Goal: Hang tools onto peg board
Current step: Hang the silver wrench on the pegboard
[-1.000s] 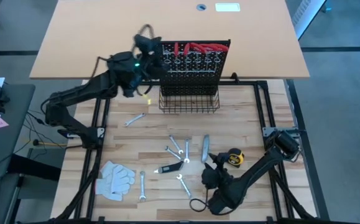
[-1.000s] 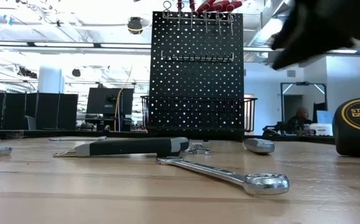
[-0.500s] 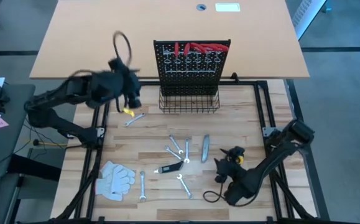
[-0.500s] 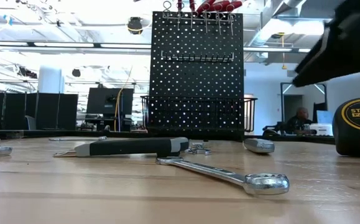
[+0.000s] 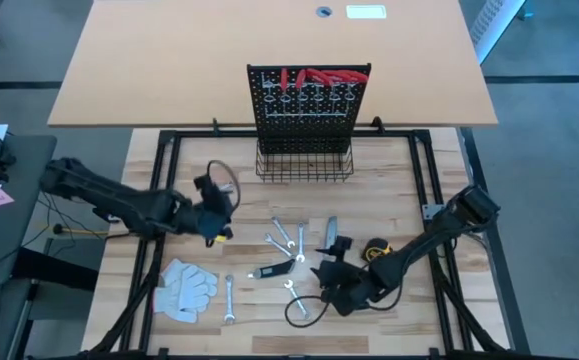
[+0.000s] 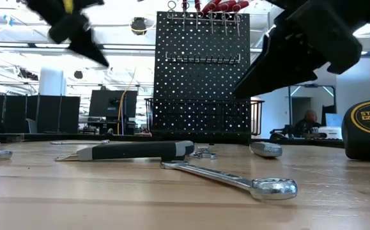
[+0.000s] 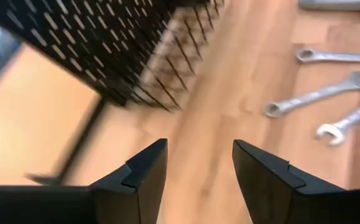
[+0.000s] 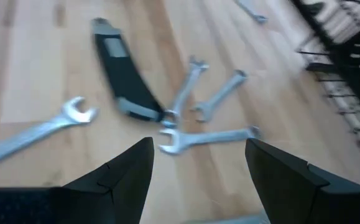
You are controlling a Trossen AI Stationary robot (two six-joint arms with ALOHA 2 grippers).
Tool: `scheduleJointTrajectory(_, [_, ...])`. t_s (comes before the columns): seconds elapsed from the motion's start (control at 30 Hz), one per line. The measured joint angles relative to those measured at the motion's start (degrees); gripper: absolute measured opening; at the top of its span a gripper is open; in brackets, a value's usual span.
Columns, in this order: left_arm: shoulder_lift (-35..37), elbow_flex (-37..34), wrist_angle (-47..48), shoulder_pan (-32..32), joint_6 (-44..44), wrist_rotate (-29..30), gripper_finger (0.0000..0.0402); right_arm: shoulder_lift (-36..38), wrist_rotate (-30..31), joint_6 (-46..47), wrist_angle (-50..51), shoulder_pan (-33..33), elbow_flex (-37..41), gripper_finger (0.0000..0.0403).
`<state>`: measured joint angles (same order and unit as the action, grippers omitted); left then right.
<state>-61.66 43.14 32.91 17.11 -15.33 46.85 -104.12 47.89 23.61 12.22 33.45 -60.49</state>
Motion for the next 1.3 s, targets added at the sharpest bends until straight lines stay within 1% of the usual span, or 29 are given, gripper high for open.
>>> scheduleJointTrajectory(0.1, [0.72,-8.03,-6.43,2.92,-7.36,0.06,0.0174,-0.30,-5.26,-3.40,-5.10,-1.24,0.02,0.0265])
scheduleJointTrajectory(0.17, [0.76,-12.01,-9.51,4.40,-10.88,0.11,0.0174,-0.24,-10.44,-6.61,-10.22,-2.66,0.00,0.0265])
scheduleJointTrajectory(0.27, [0.74,-16.02,-9.90,5.00,-14.28,0.38,0.0173,-0.24,-15.22,-11.92,-17.53,-4.26,0.00,0.0265])
scheduleJointTrajectory(0.37, [0.76,-18.63,-9.19,4.66,-18.64,2.84,0.0173,-0.19,-17.89,-14.94,-21.65,-5.51,-0.04,0.0265])
scheduleJointTrajectory(0.47, [0.76,-20.12,-6.71,4.58,-23.33,4.78,0.0173,-0.19,-18.11,-15.08,-21.23,-6.20,-0.03,0.0265])
scheduleJointTrajectory(0.57, [0.75,-22.00,-2.94,4.11,-27.03,4.91,0.0173,-0.19,-18.09,-15.03,-20.26,-6.55,-0.02,0.0265])
scheduleJointTrajectory(0.67, [0.74,-23.82,0.61,2.98,-32.76,4.92,0.0173,-0.22,-18.11,-14.73,-19.38,-6.49,-0.02,0.0265])
scheduleJointTrajectory(0.87, [1.69,-27.28,0.12,0.24,-38.96,4.73,0.0173,-0.22,-18.14,-14.89,-19.33,-6.43,-0.02,0.0265])
scheduleJointTrajectory(0.97, [5.09,-27.54,-0.39,-2.89,-36.63,3.80,0.0173,-0.22,-18.13,-14.98,-19.37,-6.47,-0.02,0.0265])
scheduleJointTrajectory(1.07, [10.46,-27.57,-2.49,-7.27,-30.28,0.33,0.0173,-0.22,-18.12,-15.67,-19.31,-6.47,-0.02,0.0265])
scheduleJointTrajectory(1.2, [17.91,-27.57,-6.48,-15.01,-19.94,-8.01,0.0173,-0.22,-18.14,-17.04,-19.29,-6.45,-0.02,0.0265])
scheduleJointTrajectory(1.3, [21.16,-27.57,-7.35,-21.48,-15.02,-13.51,0.0173,-0.22,-18.14,-17.98,-19.31,-6.59,-0.02,0.0265])
